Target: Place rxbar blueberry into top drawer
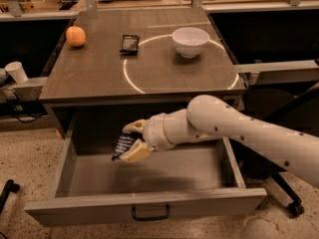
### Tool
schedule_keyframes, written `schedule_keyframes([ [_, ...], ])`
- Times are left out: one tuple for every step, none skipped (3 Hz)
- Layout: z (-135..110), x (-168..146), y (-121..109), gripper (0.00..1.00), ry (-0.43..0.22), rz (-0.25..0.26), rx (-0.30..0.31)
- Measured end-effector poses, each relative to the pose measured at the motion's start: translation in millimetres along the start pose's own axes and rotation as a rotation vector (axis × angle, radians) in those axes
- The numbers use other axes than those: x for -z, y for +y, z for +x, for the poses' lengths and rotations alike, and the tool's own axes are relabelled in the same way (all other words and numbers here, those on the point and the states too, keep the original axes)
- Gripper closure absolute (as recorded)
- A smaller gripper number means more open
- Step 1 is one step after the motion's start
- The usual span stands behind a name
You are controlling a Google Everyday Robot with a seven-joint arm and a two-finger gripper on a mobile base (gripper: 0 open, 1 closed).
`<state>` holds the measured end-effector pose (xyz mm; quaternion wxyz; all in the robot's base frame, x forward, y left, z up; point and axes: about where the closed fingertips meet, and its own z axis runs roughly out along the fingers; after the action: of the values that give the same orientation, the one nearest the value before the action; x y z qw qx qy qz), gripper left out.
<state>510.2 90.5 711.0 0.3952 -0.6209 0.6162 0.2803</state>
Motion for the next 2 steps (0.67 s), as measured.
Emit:
schedule_keyframes([
  [25,-13,0,1.00,-0.006,-0.006,0.018],
  [49,-30,3,1.00,0.022,-0.031,0.009],
])
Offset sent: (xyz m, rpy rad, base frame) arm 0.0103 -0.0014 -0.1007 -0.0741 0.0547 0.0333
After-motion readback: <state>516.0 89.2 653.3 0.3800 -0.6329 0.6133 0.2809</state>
